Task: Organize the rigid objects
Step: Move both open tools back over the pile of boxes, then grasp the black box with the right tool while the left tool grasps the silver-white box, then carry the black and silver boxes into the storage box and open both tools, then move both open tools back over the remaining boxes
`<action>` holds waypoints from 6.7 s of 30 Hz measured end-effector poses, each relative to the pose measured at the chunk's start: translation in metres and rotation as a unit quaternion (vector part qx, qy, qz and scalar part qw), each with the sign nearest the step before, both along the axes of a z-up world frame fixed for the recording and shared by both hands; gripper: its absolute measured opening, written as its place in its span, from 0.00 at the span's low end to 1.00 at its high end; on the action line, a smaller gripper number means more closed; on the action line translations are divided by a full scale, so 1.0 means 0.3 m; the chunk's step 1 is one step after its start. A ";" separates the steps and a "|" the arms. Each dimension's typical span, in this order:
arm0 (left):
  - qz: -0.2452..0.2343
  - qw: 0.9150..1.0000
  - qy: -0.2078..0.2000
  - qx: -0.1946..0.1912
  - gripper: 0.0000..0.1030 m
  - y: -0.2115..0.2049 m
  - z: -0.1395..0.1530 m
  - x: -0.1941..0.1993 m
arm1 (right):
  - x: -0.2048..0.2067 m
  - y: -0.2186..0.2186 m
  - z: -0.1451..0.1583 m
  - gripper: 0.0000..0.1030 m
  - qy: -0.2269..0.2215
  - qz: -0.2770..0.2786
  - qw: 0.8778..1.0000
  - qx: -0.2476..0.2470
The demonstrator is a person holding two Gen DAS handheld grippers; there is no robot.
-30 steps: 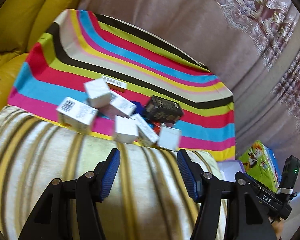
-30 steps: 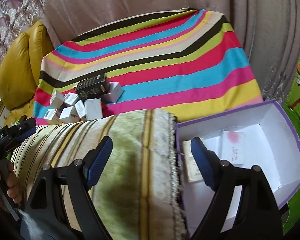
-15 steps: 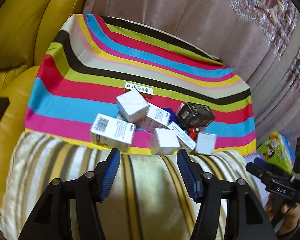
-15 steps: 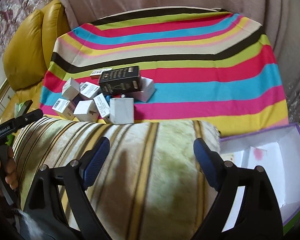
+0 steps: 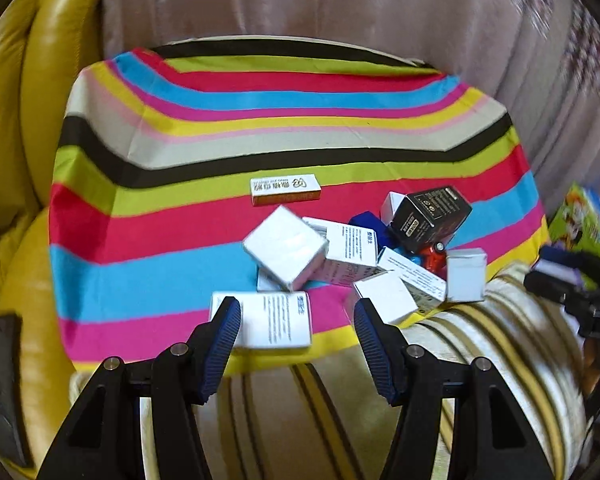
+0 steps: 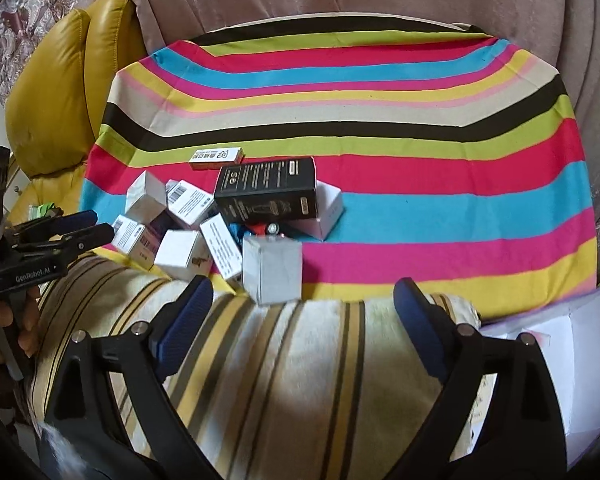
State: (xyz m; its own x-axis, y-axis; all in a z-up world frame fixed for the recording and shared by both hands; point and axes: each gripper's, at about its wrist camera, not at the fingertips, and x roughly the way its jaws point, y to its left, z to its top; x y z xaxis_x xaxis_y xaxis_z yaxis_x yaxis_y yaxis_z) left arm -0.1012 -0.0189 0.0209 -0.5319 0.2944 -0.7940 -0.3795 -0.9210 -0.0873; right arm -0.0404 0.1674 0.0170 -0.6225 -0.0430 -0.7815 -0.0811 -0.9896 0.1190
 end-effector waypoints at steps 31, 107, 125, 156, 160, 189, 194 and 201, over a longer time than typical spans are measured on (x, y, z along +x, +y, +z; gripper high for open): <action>-0.016 0.998 -0.053 0.016 0.58 0.055 -0.063 -0.191 | -0.247 -0.105 -0.037 0.93 -0.019 0.035 0.999 0.020; -0.005 0.992 0.007 0.122 0.40 0.467 0.058 0.377 | 0.328 0.256 0.019 0.83 0.051 -0.122 0.991 -0.002; -0.159 0.981 -0.006 0.111 0.40 0.734 0.067 0.559 | 0.591 0.499 0.004 0.84 0.027 -0.217 0.976 0.013; -0.205 0.970 -0.018 0.126 0.66 0.739 0.063 0.590 | 0.638 0.503 0.031 0.89 0.018 -0.239 0.970 0.032; -0.177 0.975 -0.011 0.131 0.66 0.682 0.068 0.557 | 0.619 0.473 0.038 0.89 0.019 -0.230 0.972 0.034; 0.093 0.984 -0.016 0.152 0.76 0.065 -0.021 0.420 | 0.395 0.171 -0.020 0.95 0.022 -0.089 0.995 -0.025; 0.107 0.982 -0.016 0.156 0.76 0.008 -0.026 0.397 | 0.342 0.110 -0.038 0.95 0.008 -0.034 0.999 -0.022; 0.116 0.984 -0.013 0.132 0.76 -0.040 -0.023 0.365 | 0.250 0.050 -0.051 0.95 -0.011 -0.006 1.000 -0.012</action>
State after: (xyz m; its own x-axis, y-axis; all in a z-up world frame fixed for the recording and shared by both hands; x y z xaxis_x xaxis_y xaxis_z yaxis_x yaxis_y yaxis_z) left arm 0.0083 -0.0309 0.0140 -0.5904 0.3650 -0.7199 -0.1557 -0.9266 -0.3422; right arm 0.0345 0.1823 0.0016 -0.6060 -0.0544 -0.7936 -0.0953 -0.9855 0.1403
